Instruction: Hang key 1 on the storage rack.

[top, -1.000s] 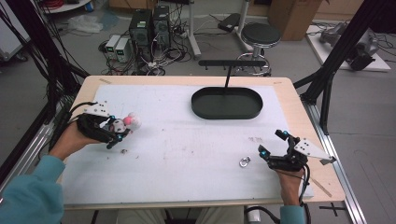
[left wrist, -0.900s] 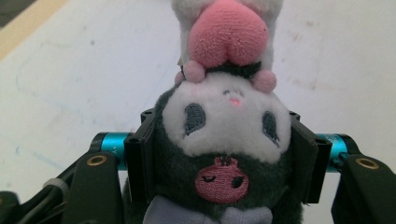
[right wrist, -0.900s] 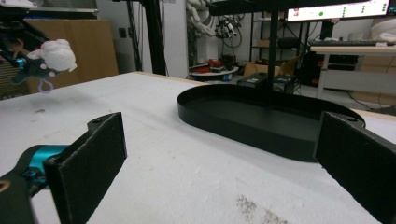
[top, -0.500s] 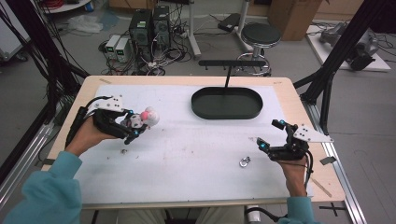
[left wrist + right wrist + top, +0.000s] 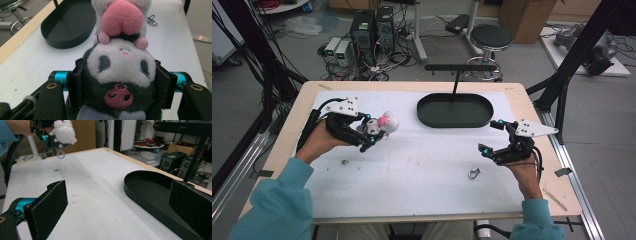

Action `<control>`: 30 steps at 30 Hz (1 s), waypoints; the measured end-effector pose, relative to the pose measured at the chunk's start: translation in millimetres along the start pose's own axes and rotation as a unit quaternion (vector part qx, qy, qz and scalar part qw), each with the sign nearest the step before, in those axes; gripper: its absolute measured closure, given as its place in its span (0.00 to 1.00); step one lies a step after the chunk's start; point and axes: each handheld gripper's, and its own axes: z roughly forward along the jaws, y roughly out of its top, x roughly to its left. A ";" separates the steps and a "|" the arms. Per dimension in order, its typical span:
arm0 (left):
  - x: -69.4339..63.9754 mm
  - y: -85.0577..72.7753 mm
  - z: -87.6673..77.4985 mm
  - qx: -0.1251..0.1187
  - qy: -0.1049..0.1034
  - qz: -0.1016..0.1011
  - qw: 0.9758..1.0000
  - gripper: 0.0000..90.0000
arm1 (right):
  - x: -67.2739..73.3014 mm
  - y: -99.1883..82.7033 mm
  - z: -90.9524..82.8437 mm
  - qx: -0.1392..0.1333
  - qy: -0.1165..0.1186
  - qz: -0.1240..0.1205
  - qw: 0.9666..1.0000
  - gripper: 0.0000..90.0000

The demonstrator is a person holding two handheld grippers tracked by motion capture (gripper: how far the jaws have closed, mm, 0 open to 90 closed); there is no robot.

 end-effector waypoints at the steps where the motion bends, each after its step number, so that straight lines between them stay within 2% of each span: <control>1: -0.8 4.0 3.5 0.001 -0.005 0.003 1.000 0.42 | 0.2 2.3 2.1 0.001 0.005 -0.001 1.000 0.02; 5: -2.0 9.0 9.9 0.002 -0.010 0.007 1.000 0.42 | 1.2 11.3 13.2 0.008 0.037 -0.011 0.999 0.02; 9: -4.6 15.1 21.0 0.001 -0.024 0.016 1.000 0.42 | 3.5 18.6 23.6 0.024 0.059 -0.017 0.998 0.02; 11: -5.2 16.0 23.2 0.002 -0.025 0.016 1.000 0.42 | 3.2 22.6 27.8 0.023 0.068 -0.022 0.997 0.02; 12: -5.4 16.9 24.9 0.003 -0.027 0.017 0.999 0.42 | 3.9 24.8 29.3 0.027 0.076 -0.016 0.997 0.02; 14: -5.5 18.1 27.7 -0.001 -0.030 0.017 0.999 0.42 | 3.4 29.7 33.2 0.030 0.087 -0.024 0.995 0.02; 15: -5.7 18.9 29.3 -0.004 -0.029 0.016 0.999 0.42 | 3.4 29.7 33.2 0.030 0.087 -0.024 0.995 0.02; 20: -9.0 25.2 40.0 -0.014 -0.044 0.019 0.999 0.42 | 5.0 45.7 46.1 0.045 0.114 -0.034 0.992 0.02; 23: -9.6 28.1 45.2 -0.018 -0.050 0.022 0.998 0.42 | 6.4 52.5 53.5 0.051 0.129 -0.051 0.989 0.02; 30: -10.9 32.7 53.6 -0.021 -0.059 0.025 0.998 0.42 | 5.7 62.5 71.3 0.058 0.161 -0.058 0.984 0.02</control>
